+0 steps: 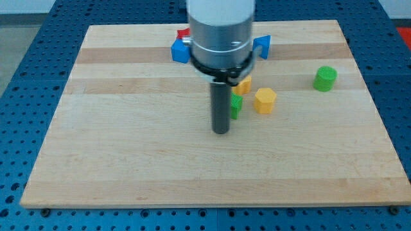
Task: Push the green circle a bit up
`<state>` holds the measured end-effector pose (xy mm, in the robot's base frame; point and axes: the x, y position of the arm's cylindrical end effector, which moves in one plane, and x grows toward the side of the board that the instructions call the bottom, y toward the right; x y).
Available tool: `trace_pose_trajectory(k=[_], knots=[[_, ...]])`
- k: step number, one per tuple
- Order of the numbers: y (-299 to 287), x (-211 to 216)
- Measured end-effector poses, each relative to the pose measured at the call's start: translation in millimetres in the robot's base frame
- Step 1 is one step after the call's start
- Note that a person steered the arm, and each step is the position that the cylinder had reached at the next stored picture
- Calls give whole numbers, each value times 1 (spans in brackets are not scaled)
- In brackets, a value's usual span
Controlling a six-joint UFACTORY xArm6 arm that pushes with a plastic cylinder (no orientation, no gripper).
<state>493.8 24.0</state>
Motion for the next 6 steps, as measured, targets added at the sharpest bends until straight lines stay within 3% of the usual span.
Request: trace_pose_trajectory(k=[3, 6], knots=[[151, -26], [217, -92]])
